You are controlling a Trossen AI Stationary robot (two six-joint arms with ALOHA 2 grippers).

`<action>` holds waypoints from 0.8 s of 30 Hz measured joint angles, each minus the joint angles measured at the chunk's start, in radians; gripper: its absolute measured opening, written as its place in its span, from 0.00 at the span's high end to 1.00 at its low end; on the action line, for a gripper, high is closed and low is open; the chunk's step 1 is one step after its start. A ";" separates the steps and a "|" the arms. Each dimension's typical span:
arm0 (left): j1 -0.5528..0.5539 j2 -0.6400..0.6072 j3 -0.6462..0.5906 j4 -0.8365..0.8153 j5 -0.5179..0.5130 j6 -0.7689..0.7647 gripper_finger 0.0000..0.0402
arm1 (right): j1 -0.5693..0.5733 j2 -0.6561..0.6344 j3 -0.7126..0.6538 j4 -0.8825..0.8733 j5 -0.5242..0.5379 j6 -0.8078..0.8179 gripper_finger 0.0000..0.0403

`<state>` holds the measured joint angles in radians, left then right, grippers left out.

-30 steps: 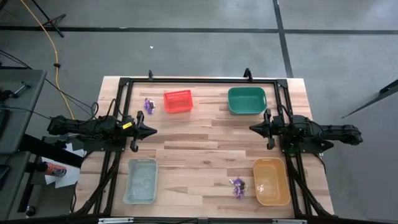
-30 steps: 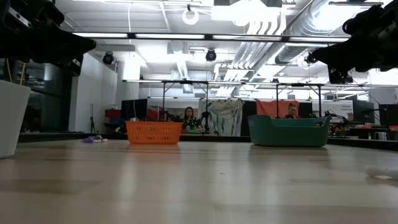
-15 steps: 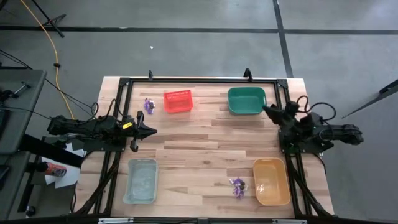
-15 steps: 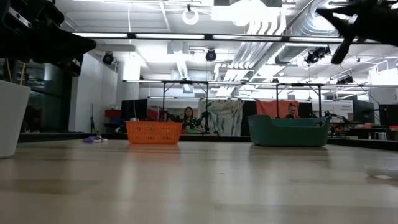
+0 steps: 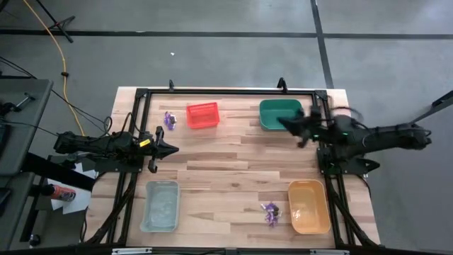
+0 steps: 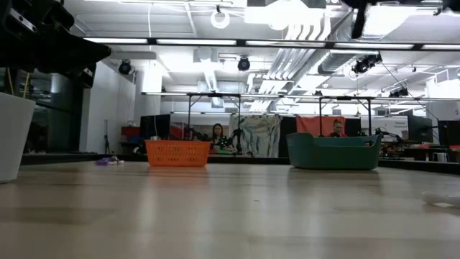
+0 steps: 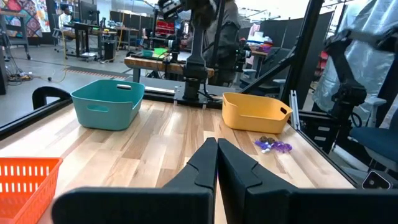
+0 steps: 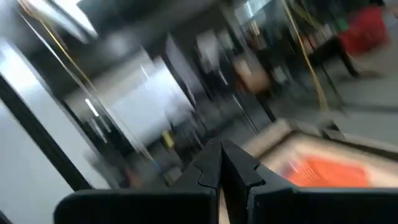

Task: Sort Halloween decoration
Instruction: Put the black skull toy into the green bin

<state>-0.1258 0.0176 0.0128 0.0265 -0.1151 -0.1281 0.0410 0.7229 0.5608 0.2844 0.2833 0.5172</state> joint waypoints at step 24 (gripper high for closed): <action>0.000 0.000 0.000 0.000 0.000 0.000 1.00 | 0.505 0.637 0.515 -1.050 -0.470 0.132 0.40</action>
<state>-0.1261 0.0177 0.0128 0.0265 -0.1150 -0.1283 0.5456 1.3600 1.0761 -0.7659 -0.1866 0.6497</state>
